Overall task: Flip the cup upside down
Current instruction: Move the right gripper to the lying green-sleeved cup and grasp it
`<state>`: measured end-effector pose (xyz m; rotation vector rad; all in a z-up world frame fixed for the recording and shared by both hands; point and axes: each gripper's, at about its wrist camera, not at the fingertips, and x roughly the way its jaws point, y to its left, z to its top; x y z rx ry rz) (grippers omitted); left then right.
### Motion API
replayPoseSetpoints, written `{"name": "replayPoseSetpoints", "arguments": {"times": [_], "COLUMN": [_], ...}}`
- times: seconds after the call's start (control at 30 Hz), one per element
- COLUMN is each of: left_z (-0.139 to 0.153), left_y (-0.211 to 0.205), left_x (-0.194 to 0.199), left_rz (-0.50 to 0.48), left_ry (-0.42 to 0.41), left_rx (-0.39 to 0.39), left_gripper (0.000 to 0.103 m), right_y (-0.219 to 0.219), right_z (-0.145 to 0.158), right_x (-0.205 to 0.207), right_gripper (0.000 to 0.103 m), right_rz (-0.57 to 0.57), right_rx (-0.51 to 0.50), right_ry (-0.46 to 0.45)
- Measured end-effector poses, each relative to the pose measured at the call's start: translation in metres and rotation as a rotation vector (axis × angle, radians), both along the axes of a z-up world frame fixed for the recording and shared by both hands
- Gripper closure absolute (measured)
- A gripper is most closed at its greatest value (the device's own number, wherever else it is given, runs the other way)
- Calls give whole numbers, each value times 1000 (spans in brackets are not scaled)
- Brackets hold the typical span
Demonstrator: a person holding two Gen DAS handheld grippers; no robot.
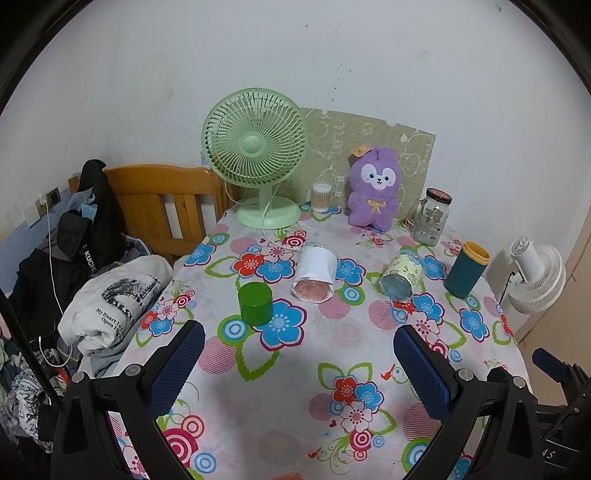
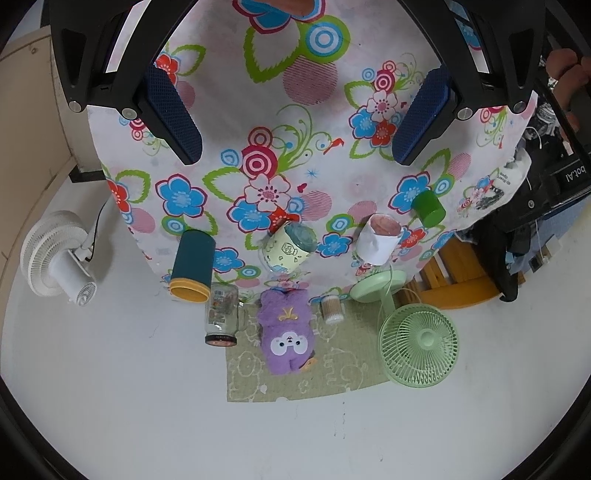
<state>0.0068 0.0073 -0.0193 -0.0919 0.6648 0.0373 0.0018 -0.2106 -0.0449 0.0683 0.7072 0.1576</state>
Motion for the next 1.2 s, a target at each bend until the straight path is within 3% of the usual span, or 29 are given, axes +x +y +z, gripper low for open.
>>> {"name": "replayPoseSetpoints", "arguments": {"times": [0.4, 0.8, 1.03, 1.2], "left_z": [-28, -58, -73, -79], "left_y": [10, 12, 11, 10], "left_x": [50, 108, 133, 141], "left_rz": [31, 24, 42, 48], "left_ry": [86, 156, 169, 165], "left_rx": [6, -18, -7, 10], "left_gripper": [0, 0, 0, 0], "right_y": [8, 17, 8, 15], "right_z": [-16, -53, -78, -90], "right_x": [62, 151, 205, 237], "right_gripper": [0, 0, 0, 0], "right_rz": [-24, -45, -114, -141], "right_rx": [-18, -6, 70, 63], "right_ry": [67, 158, 235, 276]}}
